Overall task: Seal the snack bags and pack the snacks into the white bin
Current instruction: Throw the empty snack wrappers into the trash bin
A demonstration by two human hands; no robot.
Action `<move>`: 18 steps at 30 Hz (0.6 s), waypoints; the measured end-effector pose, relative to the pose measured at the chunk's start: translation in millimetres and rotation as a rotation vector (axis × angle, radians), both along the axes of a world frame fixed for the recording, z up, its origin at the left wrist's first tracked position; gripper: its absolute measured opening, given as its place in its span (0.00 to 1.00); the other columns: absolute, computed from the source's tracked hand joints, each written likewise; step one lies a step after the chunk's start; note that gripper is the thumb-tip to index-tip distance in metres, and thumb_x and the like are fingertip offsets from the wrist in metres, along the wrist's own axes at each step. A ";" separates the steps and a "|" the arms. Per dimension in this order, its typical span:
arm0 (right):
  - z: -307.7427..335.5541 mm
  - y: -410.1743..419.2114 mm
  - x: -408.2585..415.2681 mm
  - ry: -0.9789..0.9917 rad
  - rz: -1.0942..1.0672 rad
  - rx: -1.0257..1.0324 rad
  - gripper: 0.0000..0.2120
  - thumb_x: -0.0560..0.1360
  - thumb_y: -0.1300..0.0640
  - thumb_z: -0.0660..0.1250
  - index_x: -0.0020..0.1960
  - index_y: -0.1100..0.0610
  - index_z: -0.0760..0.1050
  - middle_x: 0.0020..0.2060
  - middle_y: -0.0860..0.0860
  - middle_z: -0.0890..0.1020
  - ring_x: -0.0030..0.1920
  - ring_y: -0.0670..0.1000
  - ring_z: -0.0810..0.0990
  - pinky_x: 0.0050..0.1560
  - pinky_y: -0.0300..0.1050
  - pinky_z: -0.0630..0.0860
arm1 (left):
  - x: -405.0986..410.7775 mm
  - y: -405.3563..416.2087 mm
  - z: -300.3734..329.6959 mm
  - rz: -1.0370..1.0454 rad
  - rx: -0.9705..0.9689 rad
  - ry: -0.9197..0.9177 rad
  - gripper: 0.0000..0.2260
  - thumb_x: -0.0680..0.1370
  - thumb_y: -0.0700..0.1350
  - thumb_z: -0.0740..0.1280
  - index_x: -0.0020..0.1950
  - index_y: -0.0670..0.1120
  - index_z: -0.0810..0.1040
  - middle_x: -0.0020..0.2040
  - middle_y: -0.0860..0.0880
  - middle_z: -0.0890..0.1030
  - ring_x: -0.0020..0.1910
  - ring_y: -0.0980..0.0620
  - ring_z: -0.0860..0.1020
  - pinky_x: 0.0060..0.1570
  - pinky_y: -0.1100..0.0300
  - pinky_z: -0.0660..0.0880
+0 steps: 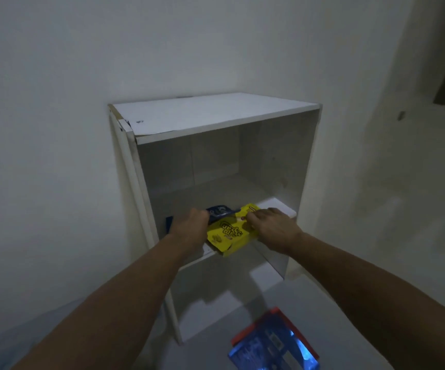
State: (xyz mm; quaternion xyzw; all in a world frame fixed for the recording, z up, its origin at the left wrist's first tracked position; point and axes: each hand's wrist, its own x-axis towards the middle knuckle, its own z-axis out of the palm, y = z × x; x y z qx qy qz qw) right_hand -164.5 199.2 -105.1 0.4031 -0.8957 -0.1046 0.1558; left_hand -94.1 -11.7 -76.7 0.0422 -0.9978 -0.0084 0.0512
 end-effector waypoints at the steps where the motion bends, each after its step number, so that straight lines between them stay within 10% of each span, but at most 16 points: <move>1: -2.2 -2.2 -2.0 0.046 -0.006 0.036 0.20 0.65 0.61 0.72 0.54 0.56 0.69 0.41 0.56 0.83 0.41 0.59 0.82 0.42 0.50 0.75 | 0.7 -1.8 -1.0 0.002 0.013 -0.011 0.19 0.70 0.43 0.72 0.60 0.48 0.77 0.55 0.42 0.80 0.54 0.42 0.80 0.48 0.54 0.77; 5: -3.3 7.8 -3.8 0.189 0.018 0.047 0.16 0.60 0.62 0.73 0.45 0.55 0.73 0.28 0.52 0.79 0.27 0.57 0.78 0.29 0.45 0.72 | -0.9 -3.2 10.1 -0.005 0.075 0.012 0.16 0.72 0.41 0.70 0.59 0.44 0.77 0.56 0.38 0.78 0.55 0.38 0.78 0.51 0.51 0.76; 18: -7.3 235.1 85.2 0.155 -0.334 -0.099 0.17 0.59 0.62 0.73 0.46 0.57 0.74 0.37 0.53 0.79 0.29 0.58 0.79 0.21 0.41 0.66 | -6.3 179.9 15.4 -0.370 0.015 0.150 0.11 0.73 0.36 0.62 0.53 0.42 0.78 0.50 0.40 0.79 0.49 0.38 0.78 0.44 0.52 0.72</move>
